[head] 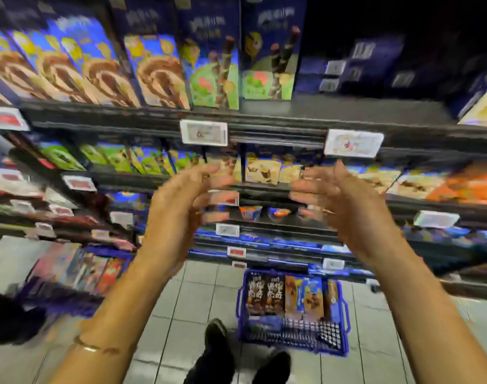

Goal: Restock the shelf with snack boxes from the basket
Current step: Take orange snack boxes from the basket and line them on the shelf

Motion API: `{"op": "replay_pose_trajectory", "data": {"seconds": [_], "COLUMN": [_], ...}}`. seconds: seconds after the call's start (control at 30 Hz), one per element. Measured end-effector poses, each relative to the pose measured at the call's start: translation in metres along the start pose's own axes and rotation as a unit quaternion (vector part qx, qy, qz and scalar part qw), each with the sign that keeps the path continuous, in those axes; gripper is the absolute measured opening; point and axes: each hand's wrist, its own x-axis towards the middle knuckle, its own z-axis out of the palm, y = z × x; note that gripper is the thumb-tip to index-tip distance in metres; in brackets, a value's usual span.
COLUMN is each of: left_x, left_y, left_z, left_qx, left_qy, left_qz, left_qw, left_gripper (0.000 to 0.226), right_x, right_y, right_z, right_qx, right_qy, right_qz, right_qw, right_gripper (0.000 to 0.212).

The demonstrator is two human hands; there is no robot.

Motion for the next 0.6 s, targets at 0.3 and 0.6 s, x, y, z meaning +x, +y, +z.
{"op": "replay_pose_trajectory", "data": {"seconds": [0.3,0.6], "left_x": [-0.061,-0.085], "left_y": [-0.229,-0.399], "left_z": [-0.062,-0.087], "left_qx": [0.079,0.066], "left_qy": [0.093,0.091], "left_qz": [-0.352,-0.457], "left_qw": [0.928,0.882], "left_gripper": [0.026,0.044], "right_x": [-0.025,-0.016], "right_y": [0.232,0.427], "right_z": [-0.033,-0.072], "right_qx": [-0.104,-0.162], "right_qy": [0.12,0.091], "right_qz": [0.287,0.369], "right_qw": [0.945,0.91], "right_gripper": [0.032,0.035]}}
